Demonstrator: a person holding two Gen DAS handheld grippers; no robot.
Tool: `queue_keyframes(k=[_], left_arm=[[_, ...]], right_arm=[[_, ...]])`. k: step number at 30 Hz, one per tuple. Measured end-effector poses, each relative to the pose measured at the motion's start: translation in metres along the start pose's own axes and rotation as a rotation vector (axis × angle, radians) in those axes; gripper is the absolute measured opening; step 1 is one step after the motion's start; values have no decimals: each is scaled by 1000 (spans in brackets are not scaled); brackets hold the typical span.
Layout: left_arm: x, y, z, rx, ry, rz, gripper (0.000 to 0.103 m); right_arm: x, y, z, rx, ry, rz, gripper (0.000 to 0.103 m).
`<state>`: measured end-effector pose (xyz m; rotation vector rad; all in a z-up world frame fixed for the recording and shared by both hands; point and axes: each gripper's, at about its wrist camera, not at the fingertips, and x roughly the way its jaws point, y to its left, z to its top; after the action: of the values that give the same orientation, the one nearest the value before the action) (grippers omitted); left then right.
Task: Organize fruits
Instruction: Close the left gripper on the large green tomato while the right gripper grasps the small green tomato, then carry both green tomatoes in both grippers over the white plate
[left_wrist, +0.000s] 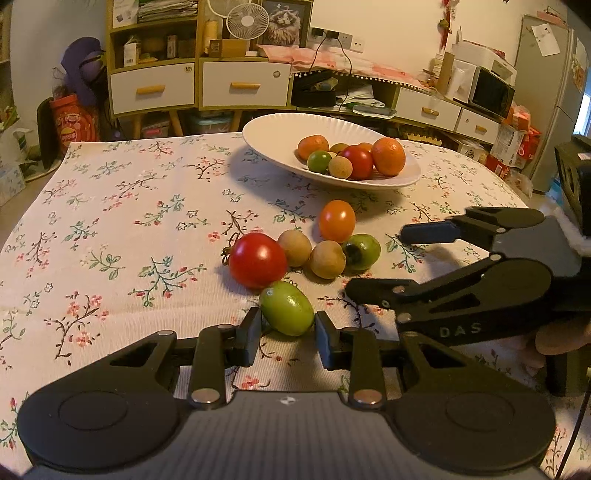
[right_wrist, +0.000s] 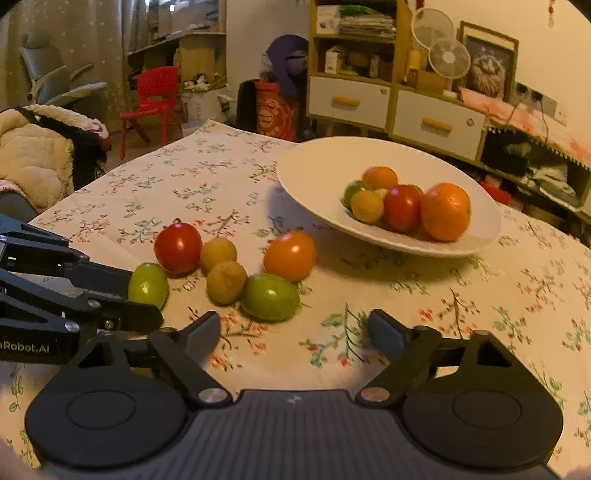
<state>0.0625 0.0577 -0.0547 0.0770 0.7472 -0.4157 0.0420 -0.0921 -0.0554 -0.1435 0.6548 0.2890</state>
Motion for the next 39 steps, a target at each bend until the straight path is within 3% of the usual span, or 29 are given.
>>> queue_keyframes(k=[5, 7, 18, 39], left_arm=[[0, 0, 0, -1, -1, 0, 24], [0, 0, 0, -1, -1, 1, 24], [0, 0, 0, -1, 0, 0, 24], [-8, -9, 12, -8, -43, -12, 24]], right_arm=[[1, 3, 1, -28, -12, 17, 69], [0, 3, 2, -29, -12, 25, 59], [-2, 8, 3, -50, -13, 60, 33], [-16, 5, 7, -19, -27, 71, 32]])
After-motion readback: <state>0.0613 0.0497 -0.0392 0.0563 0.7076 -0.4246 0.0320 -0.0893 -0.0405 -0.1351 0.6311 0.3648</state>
